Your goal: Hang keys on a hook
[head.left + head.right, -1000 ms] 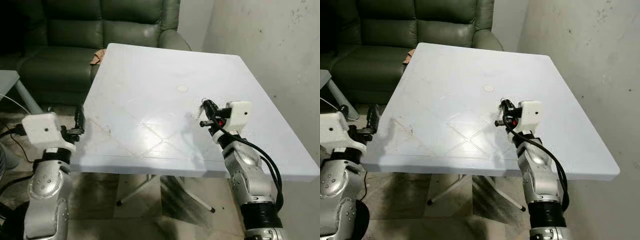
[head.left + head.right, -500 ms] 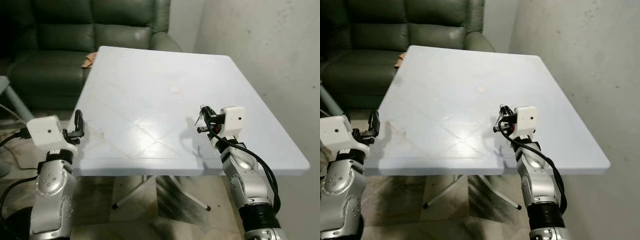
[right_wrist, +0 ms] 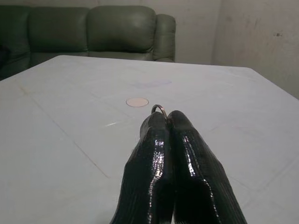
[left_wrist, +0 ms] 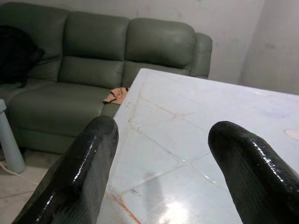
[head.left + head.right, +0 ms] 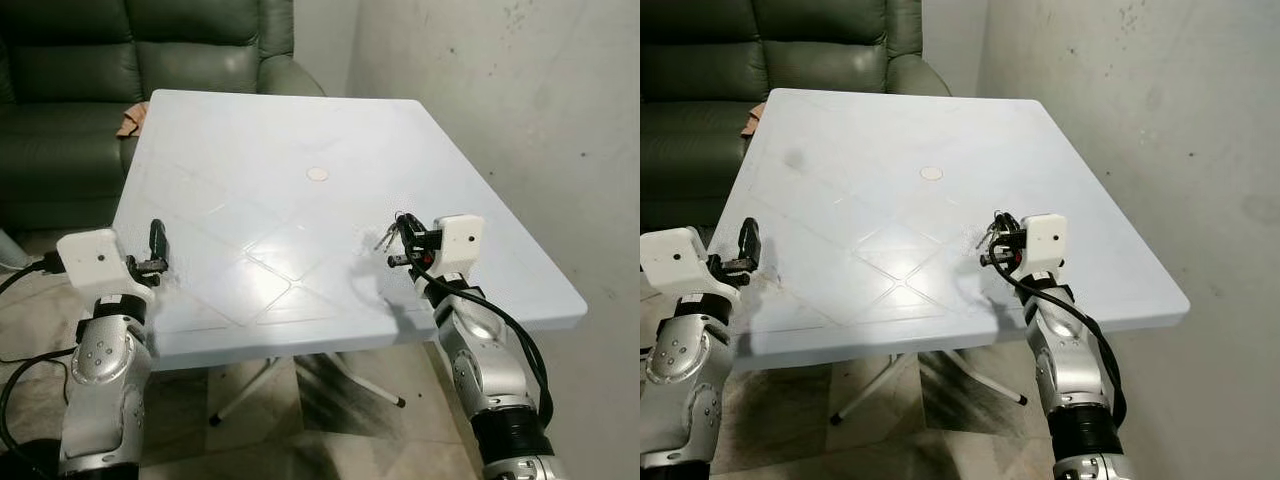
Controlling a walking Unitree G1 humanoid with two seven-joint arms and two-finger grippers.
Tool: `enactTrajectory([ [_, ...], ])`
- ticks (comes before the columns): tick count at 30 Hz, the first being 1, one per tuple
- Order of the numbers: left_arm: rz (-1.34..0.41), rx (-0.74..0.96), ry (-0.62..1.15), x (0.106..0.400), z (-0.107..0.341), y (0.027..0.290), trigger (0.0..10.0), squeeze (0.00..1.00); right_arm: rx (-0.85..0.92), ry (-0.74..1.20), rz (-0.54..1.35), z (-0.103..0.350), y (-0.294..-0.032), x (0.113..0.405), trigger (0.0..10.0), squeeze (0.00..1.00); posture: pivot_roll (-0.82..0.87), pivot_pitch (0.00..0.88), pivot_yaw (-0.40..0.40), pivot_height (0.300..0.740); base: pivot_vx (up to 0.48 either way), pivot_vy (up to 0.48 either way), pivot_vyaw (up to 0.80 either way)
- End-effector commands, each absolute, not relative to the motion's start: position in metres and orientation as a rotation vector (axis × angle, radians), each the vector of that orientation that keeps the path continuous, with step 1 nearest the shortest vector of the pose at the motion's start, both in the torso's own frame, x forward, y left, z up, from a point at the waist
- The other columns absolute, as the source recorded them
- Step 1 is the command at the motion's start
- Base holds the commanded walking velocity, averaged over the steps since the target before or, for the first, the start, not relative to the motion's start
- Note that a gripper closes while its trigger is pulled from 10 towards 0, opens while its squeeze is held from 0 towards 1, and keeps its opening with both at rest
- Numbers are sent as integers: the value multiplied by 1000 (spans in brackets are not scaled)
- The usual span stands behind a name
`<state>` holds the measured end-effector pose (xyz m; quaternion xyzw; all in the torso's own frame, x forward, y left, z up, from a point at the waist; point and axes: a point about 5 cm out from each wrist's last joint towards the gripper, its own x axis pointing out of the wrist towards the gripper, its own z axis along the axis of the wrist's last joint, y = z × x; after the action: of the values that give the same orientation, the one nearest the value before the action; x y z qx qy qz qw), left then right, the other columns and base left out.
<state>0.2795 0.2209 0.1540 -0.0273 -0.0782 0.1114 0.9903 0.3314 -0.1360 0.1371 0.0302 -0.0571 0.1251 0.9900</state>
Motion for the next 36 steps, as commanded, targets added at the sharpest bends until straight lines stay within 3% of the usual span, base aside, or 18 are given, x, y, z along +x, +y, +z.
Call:
enactTrajectory([
  [1, 223, -49, -155, 280, 154, 221, 10000, 0, 55, -131, 257, 141, -134, 334, 10000, 0, -4, 0, -52, 740, 0, 0, -744],
  [36, 231, -12, -104, 280, 147, 220, 10000, 0, 28, -116, 276, 136, -136, 331, 10000, 0, -5, 0, -67, 740, 0, 0, -733],
])
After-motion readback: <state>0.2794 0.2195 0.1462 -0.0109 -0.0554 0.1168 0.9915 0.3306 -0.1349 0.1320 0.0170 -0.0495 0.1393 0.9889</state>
